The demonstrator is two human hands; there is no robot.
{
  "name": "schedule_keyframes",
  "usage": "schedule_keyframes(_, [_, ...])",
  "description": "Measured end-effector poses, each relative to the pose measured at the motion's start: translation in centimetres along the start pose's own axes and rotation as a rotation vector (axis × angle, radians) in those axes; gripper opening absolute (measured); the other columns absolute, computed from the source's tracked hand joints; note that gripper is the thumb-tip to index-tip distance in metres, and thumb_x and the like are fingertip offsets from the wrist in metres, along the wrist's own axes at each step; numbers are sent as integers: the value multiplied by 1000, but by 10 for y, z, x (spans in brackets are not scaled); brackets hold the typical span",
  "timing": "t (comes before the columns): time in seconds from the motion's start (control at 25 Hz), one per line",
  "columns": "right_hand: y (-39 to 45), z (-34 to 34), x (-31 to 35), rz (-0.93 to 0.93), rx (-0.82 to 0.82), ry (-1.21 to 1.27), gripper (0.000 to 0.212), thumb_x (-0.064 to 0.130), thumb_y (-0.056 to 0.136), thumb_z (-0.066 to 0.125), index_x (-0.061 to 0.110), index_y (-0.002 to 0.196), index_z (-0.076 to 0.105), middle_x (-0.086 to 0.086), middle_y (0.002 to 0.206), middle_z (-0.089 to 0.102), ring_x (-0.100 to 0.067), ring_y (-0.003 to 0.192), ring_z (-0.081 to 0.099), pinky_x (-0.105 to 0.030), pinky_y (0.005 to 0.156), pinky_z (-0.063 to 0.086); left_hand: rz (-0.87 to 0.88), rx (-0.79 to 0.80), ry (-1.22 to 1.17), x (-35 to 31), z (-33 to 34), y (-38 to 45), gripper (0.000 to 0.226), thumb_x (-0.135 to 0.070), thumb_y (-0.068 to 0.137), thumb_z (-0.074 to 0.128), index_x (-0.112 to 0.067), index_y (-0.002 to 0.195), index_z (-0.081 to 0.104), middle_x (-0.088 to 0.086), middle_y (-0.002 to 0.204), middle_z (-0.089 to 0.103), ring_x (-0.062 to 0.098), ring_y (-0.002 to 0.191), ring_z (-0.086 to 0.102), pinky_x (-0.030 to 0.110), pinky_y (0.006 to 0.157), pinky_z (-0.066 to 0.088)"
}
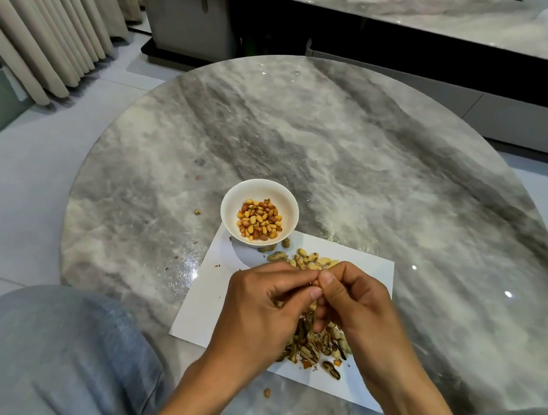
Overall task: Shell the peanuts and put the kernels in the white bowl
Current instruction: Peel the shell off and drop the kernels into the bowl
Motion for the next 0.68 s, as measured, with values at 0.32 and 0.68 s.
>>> schedule_keyframes(0.32, [-4, -5, -1, 45, -61, 45, 25, 15, 96, 61, 7, 77, 75, -13, 66, 63, -24, 58, 57, -29, 58, 50, 230, -20, 207, -19, 0, 0, 21, -12, 89, 69, -18, 108, 78, -4, 89, 73, 6, 79, 68, 27, 67, 55])
schedule_keyframes(0.68, [-7, 13, -28, 311, -37, 621, 23, 10, 80, 64, -4, 95, 74, -14, 79, 67, -12, 65, 63, -25, 61, 60, 193, -95, 173, -16, -4, 2, 13, -6, 85, 73, -15, 92, 80, -5, 84, 72, 4, 78, 68, 21, 70, 54])
Point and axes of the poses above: each hand's wrist, its own y-axis towards the middle knuckle, its own z-axis out of the palm, x = y × z, the point moved 9 cm from there along y, towards the middle knuckle
